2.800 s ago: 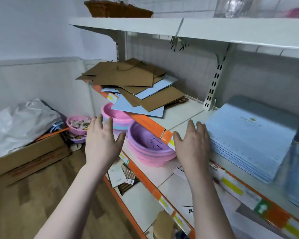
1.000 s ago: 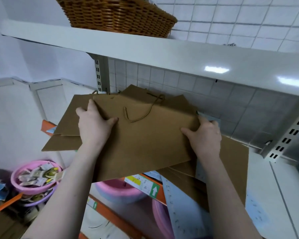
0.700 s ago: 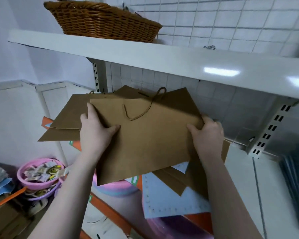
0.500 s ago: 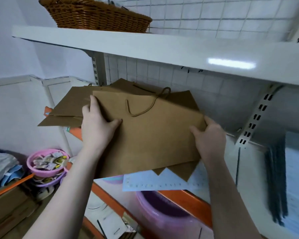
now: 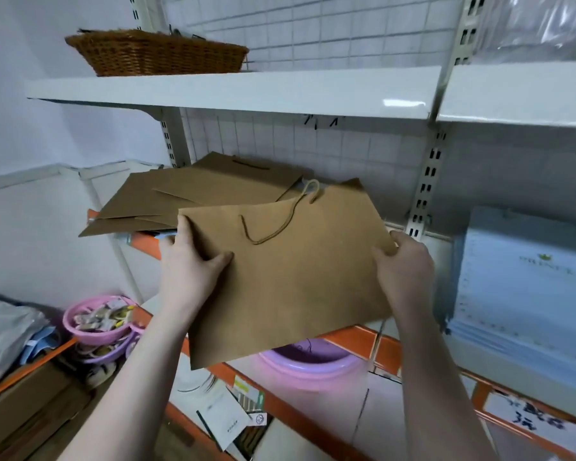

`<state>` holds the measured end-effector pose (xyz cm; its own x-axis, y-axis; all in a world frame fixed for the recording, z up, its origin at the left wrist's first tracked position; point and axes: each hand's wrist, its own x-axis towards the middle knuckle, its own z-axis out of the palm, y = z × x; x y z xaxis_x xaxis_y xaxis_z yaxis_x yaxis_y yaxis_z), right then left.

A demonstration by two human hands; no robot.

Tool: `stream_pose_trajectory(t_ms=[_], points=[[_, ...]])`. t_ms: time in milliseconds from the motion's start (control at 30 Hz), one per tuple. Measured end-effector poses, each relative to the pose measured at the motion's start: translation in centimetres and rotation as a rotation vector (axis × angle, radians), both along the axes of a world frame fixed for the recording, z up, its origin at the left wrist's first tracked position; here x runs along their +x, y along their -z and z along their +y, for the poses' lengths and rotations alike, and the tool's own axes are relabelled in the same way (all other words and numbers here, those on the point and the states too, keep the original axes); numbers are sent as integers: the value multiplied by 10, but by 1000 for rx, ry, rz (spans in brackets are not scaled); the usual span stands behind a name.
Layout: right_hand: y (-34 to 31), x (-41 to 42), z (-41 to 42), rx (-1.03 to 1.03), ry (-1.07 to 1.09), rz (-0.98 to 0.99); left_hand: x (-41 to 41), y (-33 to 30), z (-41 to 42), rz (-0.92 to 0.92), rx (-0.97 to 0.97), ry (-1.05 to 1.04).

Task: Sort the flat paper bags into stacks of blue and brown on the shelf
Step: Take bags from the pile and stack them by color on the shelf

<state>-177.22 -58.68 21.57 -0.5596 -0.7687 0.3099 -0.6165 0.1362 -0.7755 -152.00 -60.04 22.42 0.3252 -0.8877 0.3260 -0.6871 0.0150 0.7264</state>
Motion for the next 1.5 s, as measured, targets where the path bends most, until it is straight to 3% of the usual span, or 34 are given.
stream_pose_trajectory(t_ms=[233, 467, 733, 1267, 1500], points=[[-1, 20, 96, 95, 23, 176, 11, 6, 55, -45, -12, 26], [8, 12, 202, 289, 94, 293, -16, 21, 127, -83, 119, 131], [-1, -41, 276, 258, 210, 316, -73, 14, 173, -114, 137, 249], [6, -340, 519, 275, 630, 279, -440, 5, 341, -93, 119, 646], [19, -436, 571, 289, 727, 241, -546, 2, 385, -133, 102, 740]])
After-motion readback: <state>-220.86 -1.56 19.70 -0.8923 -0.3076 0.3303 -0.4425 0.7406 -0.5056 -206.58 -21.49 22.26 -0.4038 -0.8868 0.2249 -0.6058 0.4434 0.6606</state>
